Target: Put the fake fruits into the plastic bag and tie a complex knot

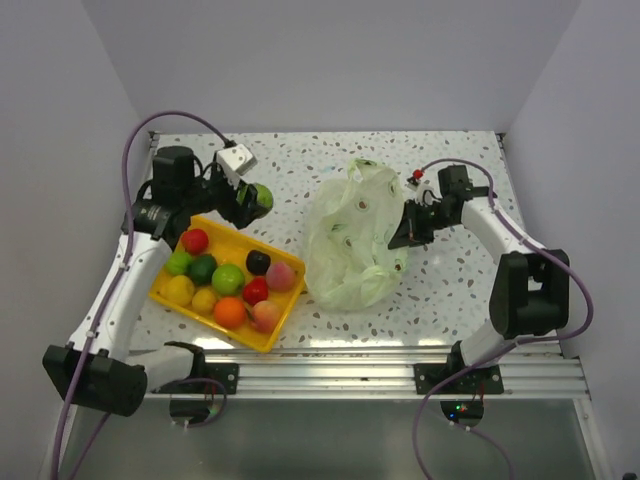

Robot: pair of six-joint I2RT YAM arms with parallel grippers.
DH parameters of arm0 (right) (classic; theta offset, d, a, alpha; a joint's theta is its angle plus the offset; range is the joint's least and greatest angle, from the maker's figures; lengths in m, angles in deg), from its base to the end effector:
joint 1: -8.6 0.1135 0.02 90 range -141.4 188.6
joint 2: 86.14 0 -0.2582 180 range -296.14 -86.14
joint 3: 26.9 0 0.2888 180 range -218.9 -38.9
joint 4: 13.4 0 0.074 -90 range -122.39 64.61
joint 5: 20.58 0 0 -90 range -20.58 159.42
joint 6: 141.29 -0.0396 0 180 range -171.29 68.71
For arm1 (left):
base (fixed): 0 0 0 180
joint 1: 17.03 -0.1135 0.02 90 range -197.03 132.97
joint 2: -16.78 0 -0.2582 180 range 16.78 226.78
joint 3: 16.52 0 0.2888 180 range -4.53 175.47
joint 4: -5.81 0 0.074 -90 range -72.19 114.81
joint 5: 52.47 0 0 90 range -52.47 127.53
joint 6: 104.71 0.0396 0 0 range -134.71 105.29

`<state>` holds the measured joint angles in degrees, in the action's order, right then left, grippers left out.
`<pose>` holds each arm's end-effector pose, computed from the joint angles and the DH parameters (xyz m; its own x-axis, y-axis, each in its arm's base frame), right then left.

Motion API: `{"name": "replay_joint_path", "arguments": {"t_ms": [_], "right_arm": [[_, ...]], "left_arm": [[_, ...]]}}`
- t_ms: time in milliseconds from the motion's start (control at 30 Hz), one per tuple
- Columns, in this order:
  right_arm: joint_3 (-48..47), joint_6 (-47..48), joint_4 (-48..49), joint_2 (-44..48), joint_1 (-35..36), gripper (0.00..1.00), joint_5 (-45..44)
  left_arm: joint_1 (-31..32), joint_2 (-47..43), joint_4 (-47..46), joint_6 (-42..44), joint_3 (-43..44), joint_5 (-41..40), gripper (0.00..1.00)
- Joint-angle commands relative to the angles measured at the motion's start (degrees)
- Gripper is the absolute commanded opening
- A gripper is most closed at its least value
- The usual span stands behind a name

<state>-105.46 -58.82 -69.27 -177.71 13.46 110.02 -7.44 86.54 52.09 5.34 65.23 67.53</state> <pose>0.3425 0.0550 0.2095 -0.9605 0.0182 -0.2777 -0.1736 0.7407 0.6490 0.2951 -0.0699 0.3547 -0.3327 0.3573 -0.8727 0.7086 0.7053 0.0186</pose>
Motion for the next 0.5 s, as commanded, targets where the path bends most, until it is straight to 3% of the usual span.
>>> {"name": "replay_joint_path", "arguments": {"t_ms": [0, 200, 367, 467], "right_arm": [[-2.17, -0.47, 0.46, -0.45, -0.03, 0.0, 2.82], [-2.52, -0.91, 0.64, -0.19, -0.03, 0.0, 4.84], [-2.43, -0.82, 0.28, 0.25, -0.03, 0.0, 5.19], [-2.08, -0.82, 0.2, 0.17, -0.03, 0.0, 5.98]], "left_arm": [[4.9, -3.75, -6.67, -7.74, 3.01, 15.26, 0.41], [17.38, 0.28, -20.13, -16.71, 5.83, 17.64, 0.41], [26.96, 6.95, -22.24, -15.22, 6.44, 11.68, 0.4], [29.52, 10.83, -23.29, -15.48, 6.36, 6.68, 0.4]]}}
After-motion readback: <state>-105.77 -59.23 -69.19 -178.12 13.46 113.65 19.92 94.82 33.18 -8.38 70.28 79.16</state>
